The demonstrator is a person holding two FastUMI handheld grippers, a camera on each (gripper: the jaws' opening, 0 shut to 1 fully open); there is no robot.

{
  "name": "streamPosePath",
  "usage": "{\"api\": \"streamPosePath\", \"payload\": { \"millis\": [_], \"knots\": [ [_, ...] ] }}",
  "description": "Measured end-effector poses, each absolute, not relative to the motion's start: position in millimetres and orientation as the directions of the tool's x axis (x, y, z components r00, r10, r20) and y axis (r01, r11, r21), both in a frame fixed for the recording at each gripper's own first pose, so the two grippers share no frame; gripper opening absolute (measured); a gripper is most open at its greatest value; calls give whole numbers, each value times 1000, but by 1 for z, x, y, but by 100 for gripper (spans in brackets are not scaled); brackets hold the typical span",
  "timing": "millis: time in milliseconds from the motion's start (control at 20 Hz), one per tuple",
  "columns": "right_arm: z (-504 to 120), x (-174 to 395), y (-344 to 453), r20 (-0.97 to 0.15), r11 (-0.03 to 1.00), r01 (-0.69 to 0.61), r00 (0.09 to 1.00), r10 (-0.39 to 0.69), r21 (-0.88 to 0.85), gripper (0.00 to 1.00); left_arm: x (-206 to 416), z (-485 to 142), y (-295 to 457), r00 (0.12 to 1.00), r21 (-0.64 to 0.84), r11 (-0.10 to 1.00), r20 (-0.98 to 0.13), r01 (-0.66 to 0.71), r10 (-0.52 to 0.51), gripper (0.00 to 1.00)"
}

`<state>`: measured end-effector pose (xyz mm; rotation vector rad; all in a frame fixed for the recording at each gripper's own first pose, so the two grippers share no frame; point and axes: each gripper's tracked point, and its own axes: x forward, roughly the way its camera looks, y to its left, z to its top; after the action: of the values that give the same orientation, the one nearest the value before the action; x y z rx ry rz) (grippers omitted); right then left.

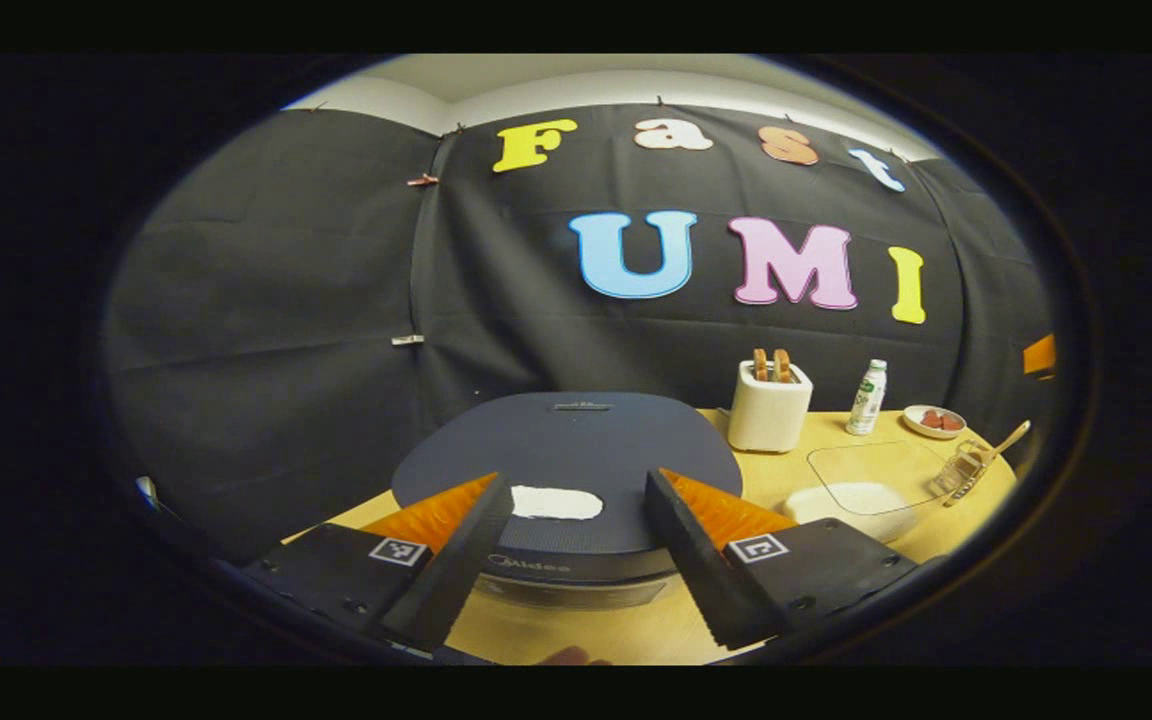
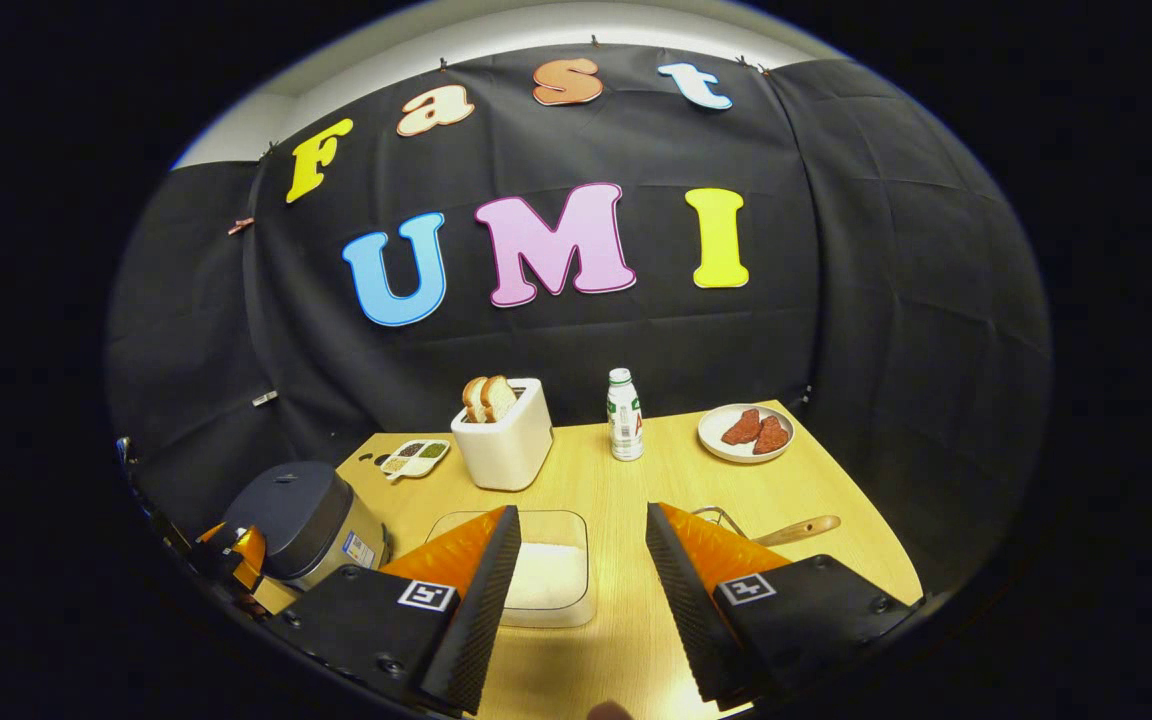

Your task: Close the left gripper, press the button to open the rice cooker; take a wooden spoon from the chopstick holder with the right hand, scoop a spoonful of rice and pour it into the rice cooker, then put the wooden spoon back into the chopstick holder.

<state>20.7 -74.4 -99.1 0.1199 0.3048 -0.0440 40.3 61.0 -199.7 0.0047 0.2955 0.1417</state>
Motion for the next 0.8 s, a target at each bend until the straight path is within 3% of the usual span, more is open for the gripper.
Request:
{"api": "streamPosePath", "payload": {
  "millis": [800],
  "knots": [
    [-95,18,-83,-297,988,106,952,-67,117,80,39,-203,57,961,-12,994,-255,-110,103,95]
  ]
}}
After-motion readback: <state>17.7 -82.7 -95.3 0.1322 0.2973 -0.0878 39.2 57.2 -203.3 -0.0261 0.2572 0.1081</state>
